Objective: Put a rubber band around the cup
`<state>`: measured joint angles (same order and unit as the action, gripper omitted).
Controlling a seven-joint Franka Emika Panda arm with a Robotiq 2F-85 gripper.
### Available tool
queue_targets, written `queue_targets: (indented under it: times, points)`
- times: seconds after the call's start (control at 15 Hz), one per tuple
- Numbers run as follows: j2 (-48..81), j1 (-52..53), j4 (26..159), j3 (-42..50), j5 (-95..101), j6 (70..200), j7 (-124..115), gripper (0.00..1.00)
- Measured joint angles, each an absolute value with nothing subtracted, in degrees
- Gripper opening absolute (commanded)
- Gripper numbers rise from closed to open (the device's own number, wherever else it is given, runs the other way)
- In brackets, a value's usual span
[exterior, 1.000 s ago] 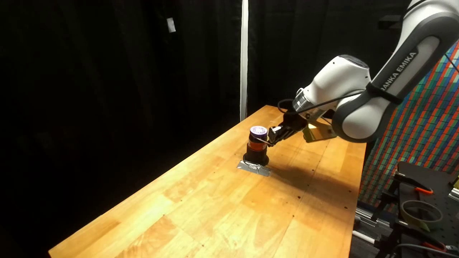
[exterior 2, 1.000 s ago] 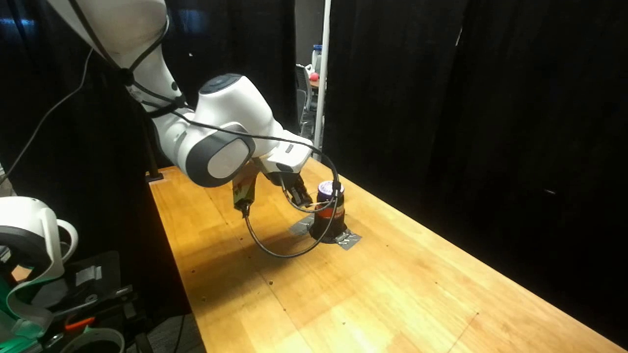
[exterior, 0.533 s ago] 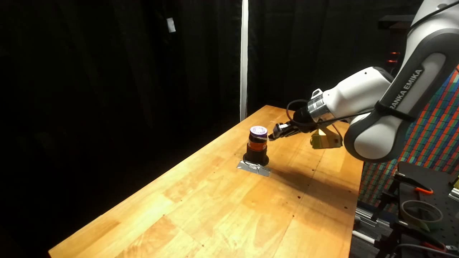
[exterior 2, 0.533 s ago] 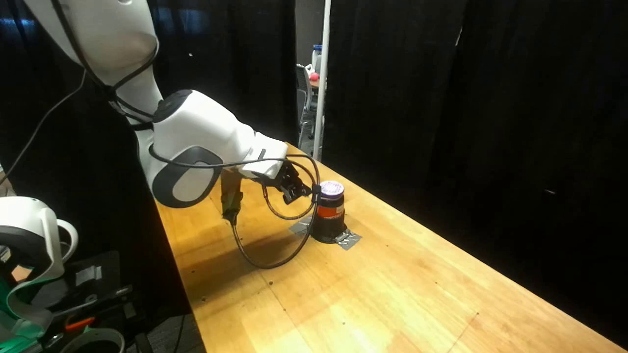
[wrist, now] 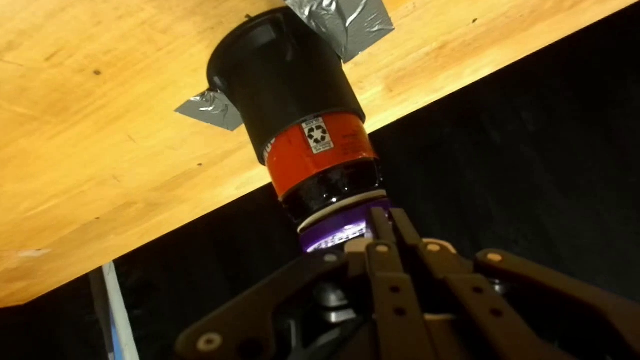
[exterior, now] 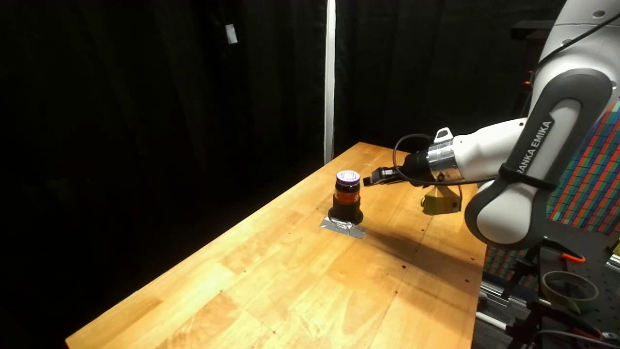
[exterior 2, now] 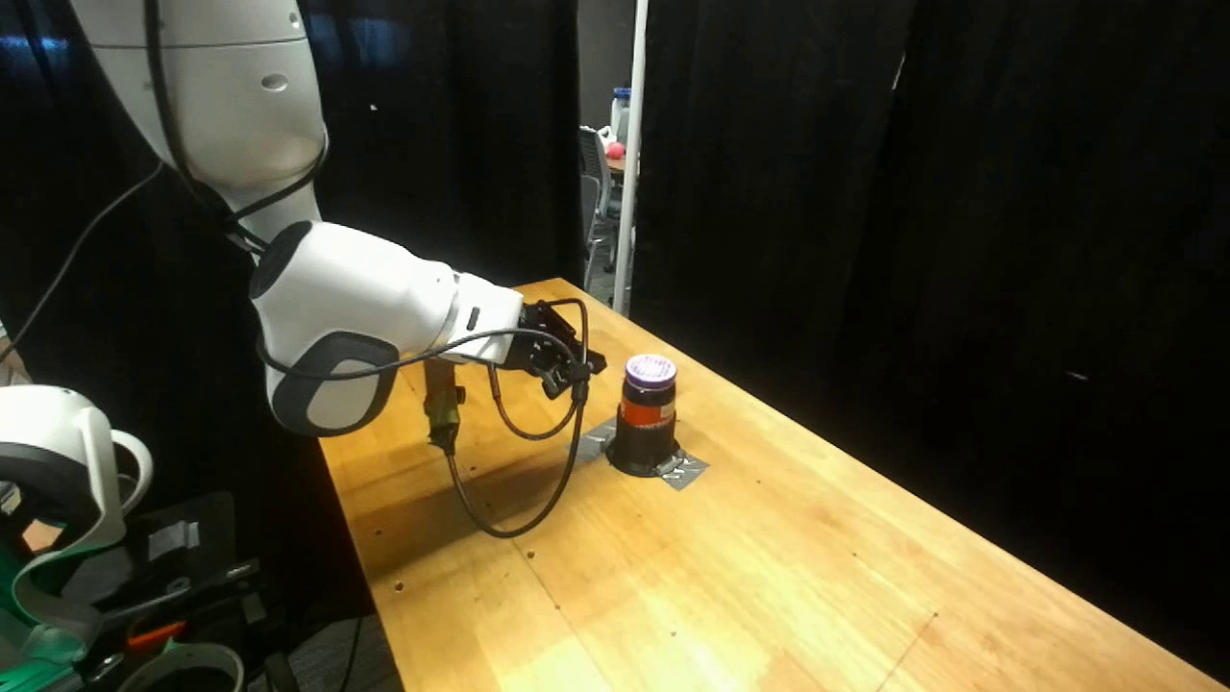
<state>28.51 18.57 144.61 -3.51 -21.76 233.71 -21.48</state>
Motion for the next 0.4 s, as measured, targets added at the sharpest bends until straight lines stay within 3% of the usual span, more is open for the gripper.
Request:
queue_targets:
  times: [0.07, 0.2, 0.27, 0.33, 0.4]
  points:
    - [28.99, 18.13, 144.54, -4.10, -21.79, 235.13, -21.30, 0.34]
    - [29.69, 17.26, 144.38, -5.09, -21.80, 236.61, -21.09, 0.37]
    - [29.80, 16.80, 144.39, -5.59, -21.80, 236.09, -21.08, 0.45]
    - [29.75, 16.23, 144.39, -6.22, -21.80, 234.54, -21.07, 0.28]
    - [29.76, 15.74, 144.41, -6.75, -21.80, 234.03, -21.07, 0.35]
